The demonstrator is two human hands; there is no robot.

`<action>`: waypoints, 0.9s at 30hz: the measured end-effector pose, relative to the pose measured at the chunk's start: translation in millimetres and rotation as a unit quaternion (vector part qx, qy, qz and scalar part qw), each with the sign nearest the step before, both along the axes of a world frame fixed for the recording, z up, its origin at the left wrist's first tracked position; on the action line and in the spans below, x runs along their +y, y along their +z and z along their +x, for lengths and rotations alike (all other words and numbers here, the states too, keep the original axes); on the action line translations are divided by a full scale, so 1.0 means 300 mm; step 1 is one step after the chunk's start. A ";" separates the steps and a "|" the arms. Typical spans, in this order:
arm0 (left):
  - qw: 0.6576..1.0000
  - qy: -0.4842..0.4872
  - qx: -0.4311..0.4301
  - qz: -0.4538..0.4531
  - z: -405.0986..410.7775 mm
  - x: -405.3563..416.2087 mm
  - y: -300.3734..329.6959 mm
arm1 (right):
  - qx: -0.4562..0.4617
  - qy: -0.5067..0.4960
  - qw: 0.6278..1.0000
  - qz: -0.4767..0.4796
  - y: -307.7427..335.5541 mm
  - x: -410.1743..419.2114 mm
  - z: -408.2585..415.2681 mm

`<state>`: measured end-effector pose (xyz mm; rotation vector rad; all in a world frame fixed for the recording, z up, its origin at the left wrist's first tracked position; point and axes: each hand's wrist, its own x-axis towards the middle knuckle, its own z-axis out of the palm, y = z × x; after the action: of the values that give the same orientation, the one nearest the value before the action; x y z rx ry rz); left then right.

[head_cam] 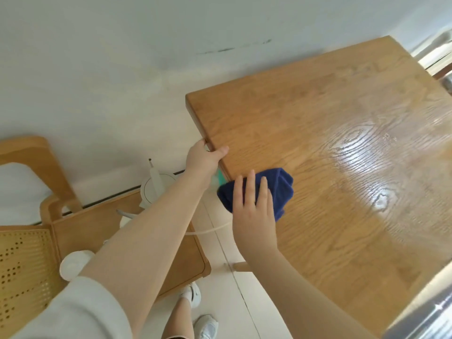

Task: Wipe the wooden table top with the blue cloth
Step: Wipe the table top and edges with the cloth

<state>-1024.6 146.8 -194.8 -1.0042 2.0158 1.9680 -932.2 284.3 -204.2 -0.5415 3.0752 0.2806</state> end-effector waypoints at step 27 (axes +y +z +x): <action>0.998 0.055 -0.001 0.036 0.259 0.191 0.004 | -0.099 0.016 0.992 -0.073 0.067 0.058 0.041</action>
<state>-946.9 204.1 -193.7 -1.1222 1.9129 2.0763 -919.8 301.8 -184.1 -0.5846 2.9102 -0.0007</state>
